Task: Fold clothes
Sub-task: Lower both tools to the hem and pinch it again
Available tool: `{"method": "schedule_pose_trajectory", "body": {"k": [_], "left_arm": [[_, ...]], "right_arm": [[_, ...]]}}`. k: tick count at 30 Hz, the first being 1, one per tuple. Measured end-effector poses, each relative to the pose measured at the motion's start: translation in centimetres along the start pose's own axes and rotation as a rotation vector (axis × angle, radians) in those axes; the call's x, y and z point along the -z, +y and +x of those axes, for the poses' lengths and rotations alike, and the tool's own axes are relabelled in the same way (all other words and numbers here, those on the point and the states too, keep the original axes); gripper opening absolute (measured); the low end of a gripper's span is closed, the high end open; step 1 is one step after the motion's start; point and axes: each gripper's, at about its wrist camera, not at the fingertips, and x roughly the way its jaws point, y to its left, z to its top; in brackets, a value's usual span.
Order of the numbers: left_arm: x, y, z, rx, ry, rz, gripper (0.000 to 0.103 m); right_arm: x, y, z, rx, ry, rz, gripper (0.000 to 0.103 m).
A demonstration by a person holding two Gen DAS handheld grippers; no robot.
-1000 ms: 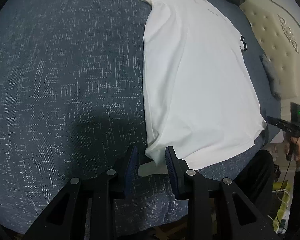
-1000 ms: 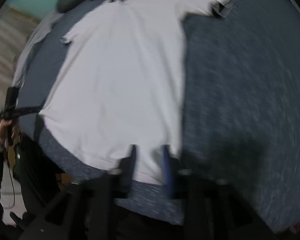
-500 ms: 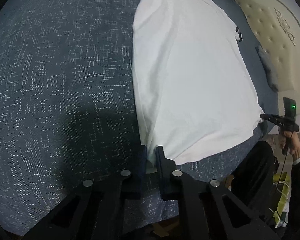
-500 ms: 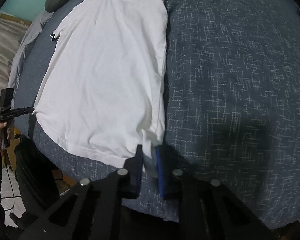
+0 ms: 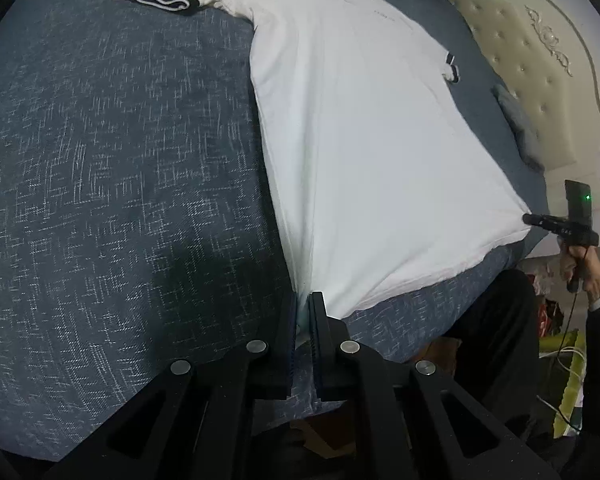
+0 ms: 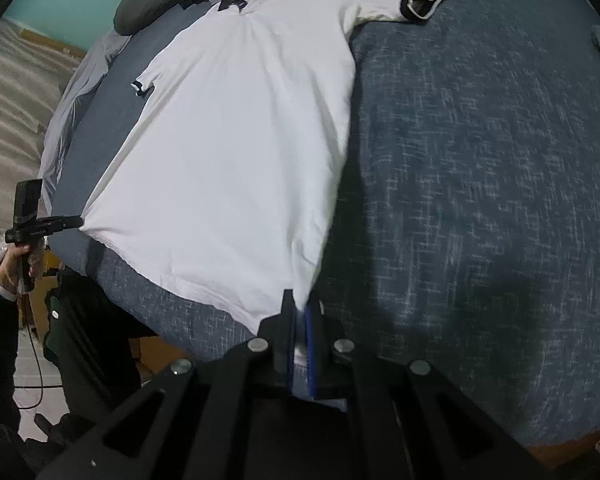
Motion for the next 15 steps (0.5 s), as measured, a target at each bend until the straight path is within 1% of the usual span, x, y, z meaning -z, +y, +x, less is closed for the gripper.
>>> {"method": "schedule_pose_trajectory", "body": {"k": [4, 6, 8, 9, 10, 13, 15], "left_arm": [[-0.2, 1.0, 2.3, -0.045, 0.046, -0.022, 0.007], [-0.5, 1.5, 3.3, -0.057, 0.052, -0.036, 0.007], [-0.7, 1.8, 3.8, -0.061, 0.05, -0.043, 0.007], [-0.8, 2.0, 3.9, -0.056, 0.046, -0.053, 0.009], [-0.8, 2.3, 3.9, -0.048, 0.043, -0.066, 0.009], [-0.6, 2.6, 3.4, -0.027, 0.036, -0.069, 0.013], [-0.3, 2.7, 2.8, -0.019, 0.031, -0.062, 0.023]], "right_arm": [[0.2, -1.3, 1.3, 0.025, 0.011, 0.045, 0.004], [0.3, -1.7, 2.5, 0.036, 0.016, 0.057, 0.004], [0.4, -2.0, 3.4, 0.042, 0.016, 0.066, 0.004], [0.3, -2.1, 3.8, 0.043, 0.013, 0.068, 0.004], [0.3, -2.2, 4.0, 0.045, 0.008, 0.07, 0.004], [0.1, -2.4, 4.0, 0.032, -0.017, 0.073, 0.004], [0.1, -2.5, 3.6, -0.005, -0.029, 0.073, 0.006]]}}
